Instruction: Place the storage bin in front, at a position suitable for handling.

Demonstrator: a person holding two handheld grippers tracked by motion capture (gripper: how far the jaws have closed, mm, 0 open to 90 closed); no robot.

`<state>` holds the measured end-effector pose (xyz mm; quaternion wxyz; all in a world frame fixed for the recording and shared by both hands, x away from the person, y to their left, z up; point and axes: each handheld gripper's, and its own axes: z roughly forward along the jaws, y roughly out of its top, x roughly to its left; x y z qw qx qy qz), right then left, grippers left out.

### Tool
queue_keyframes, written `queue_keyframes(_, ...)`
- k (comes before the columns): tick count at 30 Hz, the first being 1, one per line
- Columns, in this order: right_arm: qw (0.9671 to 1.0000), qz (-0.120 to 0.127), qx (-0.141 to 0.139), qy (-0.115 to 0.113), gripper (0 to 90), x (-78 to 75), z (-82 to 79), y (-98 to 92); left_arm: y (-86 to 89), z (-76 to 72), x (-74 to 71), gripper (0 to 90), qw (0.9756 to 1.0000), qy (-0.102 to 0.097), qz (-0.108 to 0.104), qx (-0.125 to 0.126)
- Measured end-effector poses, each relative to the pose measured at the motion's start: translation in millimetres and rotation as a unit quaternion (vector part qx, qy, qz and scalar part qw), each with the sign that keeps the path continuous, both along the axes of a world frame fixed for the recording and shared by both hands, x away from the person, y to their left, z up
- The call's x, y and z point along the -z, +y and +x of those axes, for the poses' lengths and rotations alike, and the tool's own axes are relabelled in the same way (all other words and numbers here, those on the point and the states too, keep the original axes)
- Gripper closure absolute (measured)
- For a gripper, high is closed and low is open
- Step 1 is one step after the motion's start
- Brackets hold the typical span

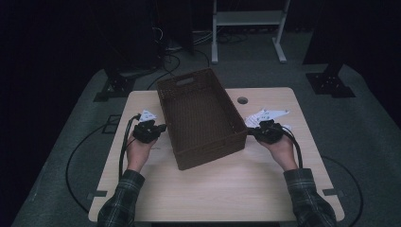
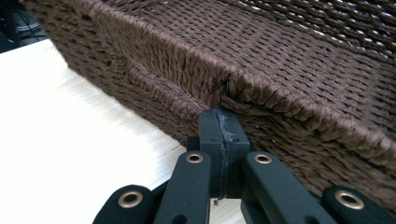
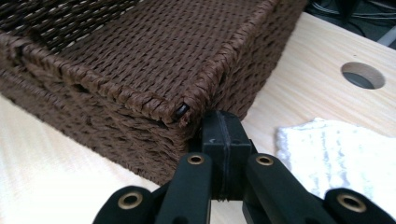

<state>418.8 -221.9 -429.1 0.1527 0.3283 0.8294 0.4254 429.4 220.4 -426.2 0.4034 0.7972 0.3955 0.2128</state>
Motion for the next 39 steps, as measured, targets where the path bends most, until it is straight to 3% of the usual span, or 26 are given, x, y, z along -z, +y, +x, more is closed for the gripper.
queue_keyframes(12,0.9987,-0.005,-0.051,0.002,89.6,-0.9,-32.4,15.8,8.7,8.5,0.8,89.6,0.9998,0.0,-0.021,-0.001)
queue_keyframes(16,0.9977,-0.007,-0.068,0.001,89.6,-1.4,-42.5,20.6,10.7,11.4,0.7,89.6,0.9997,0.003,-0.023,0.0)
queue_keyframes(19,0.9971,-0.006,-0.075,0.002,89.6,-1.5,-47.6,23.4,9.7,14.0,-1.2,89.6,1.0,0.003,-0.008,-0.001)
queue_keyframes(26,0.994,-0.009,-0.109,0.001,89.6,-1.7,-62.8,36.3,11.4,18.9,-0.6,89.5,0.9998,0.0,-0.019,-0.006)
queue_keyframes(31,0.9945,-0.01,-0.104,-0.003,86.9,-1.5,-63.6,34.6,16.5,17.6,-3.2,82.4,0.9997,0.001,-0.019,-0.014)
queue_keyframes(32,0.9959,-0.005,-0.09,-0.009,77.5,-0.3,-65.2,30.3,21.1,15.4,-7.0,77.1,0.9997,0.006,-0.019,-0.017)
queue_keyframes(37,0.9992,-0.011,-0.038,-0.011,56.1,8.8,-67.6,13.7,30.1,6.1,-18.3,65.4,0.9995,0.008,-0.017,-0.025)
queue_keyframes(39,0.9995,-0.014,-0.027,-0.009,54.1,11.0,-68.3,10.1,32.9,1.6,-23.2,63.9,0.9996,0.005,-0.009,-0.028)
